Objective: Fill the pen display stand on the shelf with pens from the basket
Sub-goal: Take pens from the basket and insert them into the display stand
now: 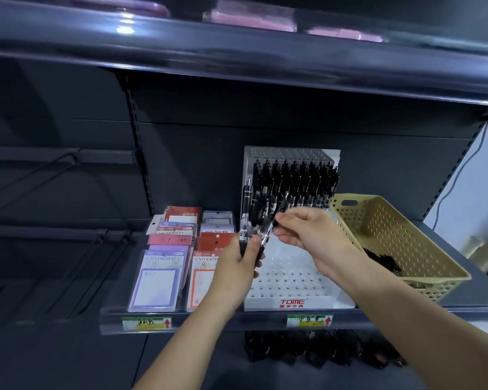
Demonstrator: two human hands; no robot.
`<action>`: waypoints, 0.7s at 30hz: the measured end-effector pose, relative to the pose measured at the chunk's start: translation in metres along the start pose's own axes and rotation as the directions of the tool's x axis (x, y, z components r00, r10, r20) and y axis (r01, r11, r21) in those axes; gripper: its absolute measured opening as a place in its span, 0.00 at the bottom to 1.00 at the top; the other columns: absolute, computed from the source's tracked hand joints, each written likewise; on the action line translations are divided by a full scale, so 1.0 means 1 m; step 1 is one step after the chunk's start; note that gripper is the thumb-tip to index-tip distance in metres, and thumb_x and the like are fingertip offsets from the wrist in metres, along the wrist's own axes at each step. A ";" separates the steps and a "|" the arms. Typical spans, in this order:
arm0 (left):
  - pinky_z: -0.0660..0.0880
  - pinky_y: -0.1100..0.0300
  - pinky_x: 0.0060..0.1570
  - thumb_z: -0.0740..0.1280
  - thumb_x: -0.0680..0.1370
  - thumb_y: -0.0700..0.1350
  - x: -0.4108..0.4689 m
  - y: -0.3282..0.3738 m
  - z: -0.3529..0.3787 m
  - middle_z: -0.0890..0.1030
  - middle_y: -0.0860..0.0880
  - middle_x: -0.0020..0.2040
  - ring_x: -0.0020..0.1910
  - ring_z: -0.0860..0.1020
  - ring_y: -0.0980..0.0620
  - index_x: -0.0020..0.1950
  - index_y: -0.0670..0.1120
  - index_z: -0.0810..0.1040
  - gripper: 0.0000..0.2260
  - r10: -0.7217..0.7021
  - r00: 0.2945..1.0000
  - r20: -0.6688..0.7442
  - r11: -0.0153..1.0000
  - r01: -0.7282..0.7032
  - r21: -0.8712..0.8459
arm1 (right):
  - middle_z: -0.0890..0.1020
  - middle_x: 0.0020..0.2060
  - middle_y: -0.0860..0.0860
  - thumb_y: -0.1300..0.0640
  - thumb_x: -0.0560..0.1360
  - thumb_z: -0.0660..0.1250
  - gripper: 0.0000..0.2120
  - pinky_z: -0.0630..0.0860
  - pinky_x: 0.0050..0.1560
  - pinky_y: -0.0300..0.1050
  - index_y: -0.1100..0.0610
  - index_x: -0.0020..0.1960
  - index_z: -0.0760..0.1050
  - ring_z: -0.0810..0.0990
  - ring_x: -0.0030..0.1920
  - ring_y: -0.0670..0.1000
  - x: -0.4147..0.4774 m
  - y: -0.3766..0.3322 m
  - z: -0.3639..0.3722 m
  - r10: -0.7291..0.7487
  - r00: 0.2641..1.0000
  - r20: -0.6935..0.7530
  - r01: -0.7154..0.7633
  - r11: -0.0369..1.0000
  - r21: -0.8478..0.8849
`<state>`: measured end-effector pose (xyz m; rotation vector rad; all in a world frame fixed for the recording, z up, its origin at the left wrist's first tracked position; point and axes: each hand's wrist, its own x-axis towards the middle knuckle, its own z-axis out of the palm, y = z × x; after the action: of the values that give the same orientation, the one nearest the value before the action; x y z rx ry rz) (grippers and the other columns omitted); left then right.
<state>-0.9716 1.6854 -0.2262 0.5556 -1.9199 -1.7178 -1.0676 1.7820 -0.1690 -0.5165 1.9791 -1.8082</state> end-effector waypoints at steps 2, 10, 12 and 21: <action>0.71 0.65 0.34 0.59 0.80 0.49 0.002 0.000 -0.003 0.77 0.52 0.37 0.35 0.74 0.57 0.45 0.50 0.72 0.07 -0.028 0.999 -0.039 0.998 0.026 -0.055 | 0.83 0.37 0.55 0.61 0.73 0.69 0.04 0.81 0.41 0.37 0.62 0.44 0.80 0.81 0.36 0.47 0.003 -0.011 -0.003 -0.034 0.998 -0.045 0.033 0.999 -0.028; 0.73 0.64 0.37 0.59 0.80 0.52 0.009 -0.005 -0.014 0.73 0.46 0.40 0.35 0.73 0.55 0.50 0.44 0.73 0.12 -0.082 0.989 -0.122 0.995 0.073 -0.071 | 0.84 0.37 0.52 0.59 0.74 0.70 0.01 0.81 0.48 0.43 0.54 0.44 0.80 0.84 0.41 0.50 0.021 -0.051 -0.013 -0.325 0.908 -0.265 0.278 0.939 -0.201; 0.77 0.61 0.41 0.58 0.80 0.51 0.010 -0.006 -0.016 0.73 0.45 0.41 0.35 0.73 0.55 0.52 0.43 0.73 0.12 -0.081 0.988 -0.130 0.994 0.070 -0.083 | 0.84 0.36 0.51 0.58 0.74 0.70 0.02 0.81 0.49 0.47 0.53 0.43 0.80 0.84 0.42 0.51 0.026 -0.050 -0.011 -0.375 0.886 -0.273 0.299 0.912 -0.281; 0.77 0.61 0.42 0.59 0.80 0.48 0.007 -0.001 -0.020 0.71 0.51 0.31 0.32 0.71 0.56 0.42 0.47 0.72 0.09 -0.067 0.984 -0.163 0.992 0.048 -0.114 | 0.84 0.37 0.52 0.58 0.74 0.69 0.02 0.81 0.49 0.54 0.55 0.45 0.81 0.84 0.43 0.56 0.037 -0.038 -0.003 -0.355 0.900 -0.251 0.261 0.903 -0.341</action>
<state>-0.9651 1.6657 -0.2252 0.6959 -1.6983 -1.7423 -1.1008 1.7613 -0.1331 -0.7178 2.5356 -1.8722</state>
